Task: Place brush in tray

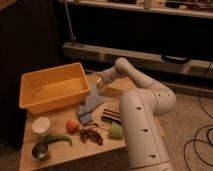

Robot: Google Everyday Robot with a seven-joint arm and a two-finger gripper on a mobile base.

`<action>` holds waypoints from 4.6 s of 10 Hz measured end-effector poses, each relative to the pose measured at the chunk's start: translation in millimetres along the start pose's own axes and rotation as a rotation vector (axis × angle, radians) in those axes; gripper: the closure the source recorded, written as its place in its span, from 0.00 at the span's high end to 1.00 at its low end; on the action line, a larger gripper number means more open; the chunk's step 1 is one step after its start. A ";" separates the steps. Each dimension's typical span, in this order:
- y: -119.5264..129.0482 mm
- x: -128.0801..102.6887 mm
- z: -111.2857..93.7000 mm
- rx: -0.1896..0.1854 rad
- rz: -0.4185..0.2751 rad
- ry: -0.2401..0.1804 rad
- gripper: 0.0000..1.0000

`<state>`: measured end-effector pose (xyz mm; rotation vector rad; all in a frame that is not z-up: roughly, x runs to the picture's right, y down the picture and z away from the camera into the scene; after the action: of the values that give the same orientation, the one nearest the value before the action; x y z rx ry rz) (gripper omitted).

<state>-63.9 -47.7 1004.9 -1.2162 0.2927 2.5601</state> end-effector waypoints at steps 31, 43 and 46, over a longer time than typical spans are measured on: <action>29.4 71.3 -132.5 -0.071 -0.224 -0.082 0.00; 76.1 182.8 -188.2 -0.232 -0.520 -0.244 0.00; 116.2 203.6 -171.0 -0.253 -0.614 -0.209 0.00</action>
<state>-103.0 -173.2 746.3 -0.9128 -0.4029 2.1824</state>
